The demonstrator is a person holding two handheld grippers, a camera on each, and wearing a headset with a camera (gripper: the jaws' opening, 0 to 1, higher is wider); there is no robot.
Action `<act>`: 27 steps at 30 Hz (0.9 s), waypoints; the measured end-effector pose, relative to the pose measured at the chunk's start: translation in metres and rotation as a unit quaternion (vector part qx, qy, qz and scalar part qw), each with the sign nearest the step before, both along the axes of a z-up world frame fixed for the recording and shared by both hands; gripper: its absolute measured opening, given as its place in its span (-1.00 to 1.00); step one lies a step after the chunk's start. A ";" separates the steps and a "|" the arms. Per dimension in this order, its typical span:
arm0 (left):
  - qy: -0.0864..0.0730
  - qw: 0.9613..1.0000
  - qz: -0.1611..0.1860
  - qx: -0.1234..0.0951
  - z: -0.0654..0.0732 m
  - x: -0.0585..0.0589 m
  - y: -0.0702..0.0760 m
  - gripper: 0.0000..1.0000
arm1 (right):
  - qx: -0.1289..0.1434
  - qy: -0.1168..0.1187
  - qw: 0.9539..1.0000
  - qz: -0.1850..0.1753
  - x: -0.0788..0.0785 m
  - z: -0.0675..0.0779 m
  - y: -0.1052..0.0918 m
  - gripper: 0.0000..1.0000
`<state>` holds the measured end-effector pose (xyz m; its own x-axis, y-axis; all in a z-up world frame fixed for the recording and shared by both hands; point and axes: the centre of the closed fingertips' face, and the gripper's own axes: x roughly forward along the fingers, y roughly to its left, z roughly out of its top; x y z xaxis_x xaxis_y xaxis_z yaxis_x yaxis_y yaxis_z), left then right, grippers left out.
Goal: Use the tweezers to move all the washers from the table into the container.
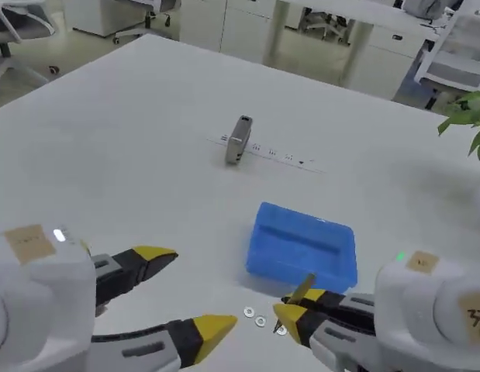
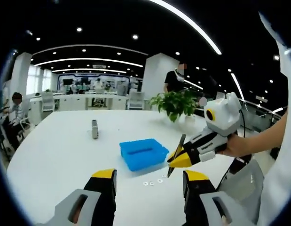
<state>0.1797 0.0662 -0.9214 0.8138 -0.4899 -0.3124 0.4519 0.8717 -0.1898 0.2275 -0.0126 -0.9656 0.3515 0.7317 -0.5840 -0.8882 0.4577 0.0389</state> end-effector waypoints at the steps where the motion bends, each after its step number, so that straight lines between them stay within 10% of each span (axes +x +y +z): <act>1: 0.001 1.000 0.012 0.008 -0.003 0.000 0.004 0.22 | 0.002 0.003 1.000 -0.003 0.002 -0.001 0.000 -0.94; 8: 0.007 0.988 0.063 0.142 -0.040 -0.003 0.029 0.57 | -0.002 0.013 1.000 -0.018 0.020 -0.020 0.004 -0.94; 12: 0.029 0.991 0.077 0.102 -0.045 0.002 0.029 0.77 | 0.001 0.020 0.999 -0.026 0.028 -0.026 0.008 -0.94; 27: 0.055 0.987 0.069 0.134 -0.063 0.000 0.032 0.83 | 0.002 0.023 0.999 -0.049 0.049 -0.055 0.023 -0.93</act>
